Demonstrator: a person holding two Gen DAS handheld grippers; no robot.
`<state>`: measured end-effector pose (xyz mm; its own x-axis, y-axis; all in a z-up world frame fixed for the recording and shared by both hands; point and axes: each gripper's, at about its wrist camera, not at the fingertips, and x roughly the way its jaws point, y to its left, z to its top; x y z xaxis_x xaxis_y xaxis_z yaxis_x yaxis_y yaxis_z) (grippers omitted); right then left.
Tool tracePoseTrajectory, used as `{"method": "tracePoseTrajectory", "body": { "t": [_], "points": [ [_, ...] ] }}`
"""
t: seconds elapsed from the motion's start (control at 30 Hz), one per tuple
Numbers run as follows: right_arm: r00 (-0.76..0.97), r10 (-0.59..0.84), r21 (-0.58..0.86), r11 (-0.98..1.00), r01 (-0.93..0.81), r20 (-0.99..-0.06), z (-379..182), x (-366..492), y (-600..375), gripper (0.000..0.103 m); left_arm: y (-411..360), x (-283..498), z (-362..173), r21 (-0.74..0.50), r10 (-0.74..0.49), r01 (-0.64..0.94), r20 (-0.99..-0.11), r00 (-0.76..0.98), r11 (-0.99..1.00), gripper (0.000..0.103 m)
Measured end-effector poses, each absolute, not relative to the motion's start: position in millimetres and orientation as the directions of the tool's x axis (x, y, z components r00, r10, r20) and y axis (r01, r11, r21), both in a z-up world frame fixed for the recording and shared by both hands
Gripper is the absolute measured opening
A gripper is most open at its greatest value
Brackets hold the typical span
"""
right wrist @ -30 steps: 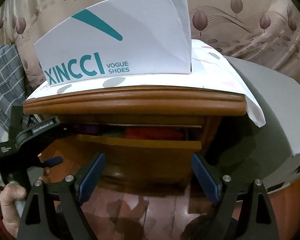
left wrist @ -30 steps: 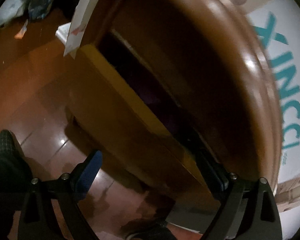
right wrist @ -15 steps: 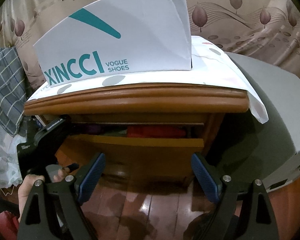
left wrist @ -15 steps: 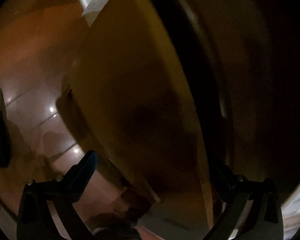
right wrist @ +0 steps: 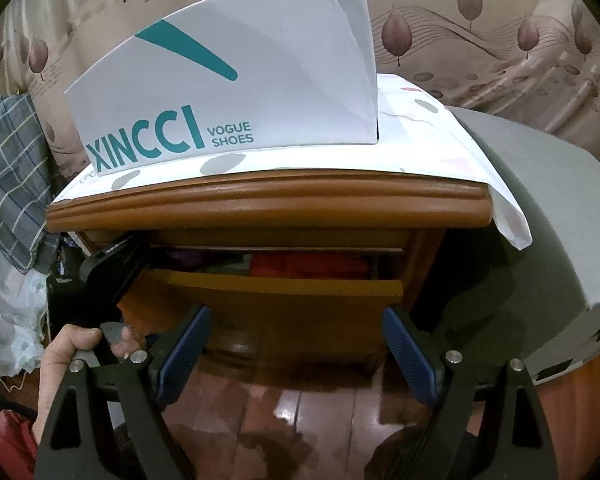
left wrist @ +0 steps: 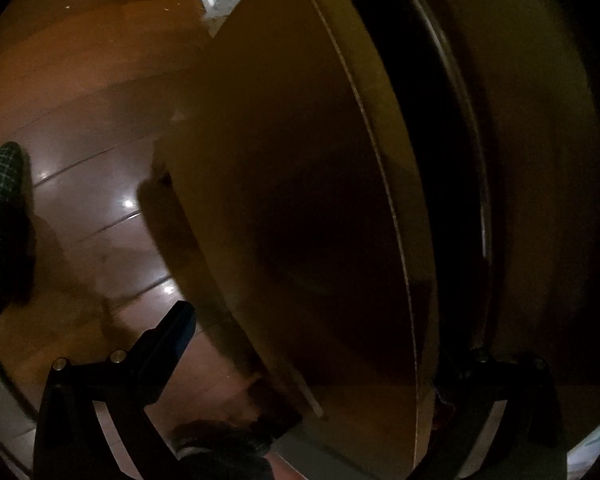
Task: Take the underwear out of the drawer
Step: 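Hook the drawer front with the left gripper and pull it open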
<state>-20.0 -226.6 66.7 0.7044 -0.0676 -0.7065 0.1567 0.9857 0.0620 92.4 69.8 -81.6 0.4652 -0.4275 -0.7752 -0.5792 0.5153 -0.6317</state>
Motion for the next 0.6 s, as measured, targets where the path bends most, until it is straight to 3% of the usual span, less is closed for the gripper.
{"method": "tracePoseTrajectory", "body": {
  "t": [0.6],
  "points": [
    [0.719, -0.099, 0.063, 0.979, 0.195, -0.688, 75.8, -23.6, -237.3, 0.089, 89.0, 30.5, -73.4, -0.56, -0.382, -0.553, -0.827, 0.411, 0.617, 0.103]
  ]
}}
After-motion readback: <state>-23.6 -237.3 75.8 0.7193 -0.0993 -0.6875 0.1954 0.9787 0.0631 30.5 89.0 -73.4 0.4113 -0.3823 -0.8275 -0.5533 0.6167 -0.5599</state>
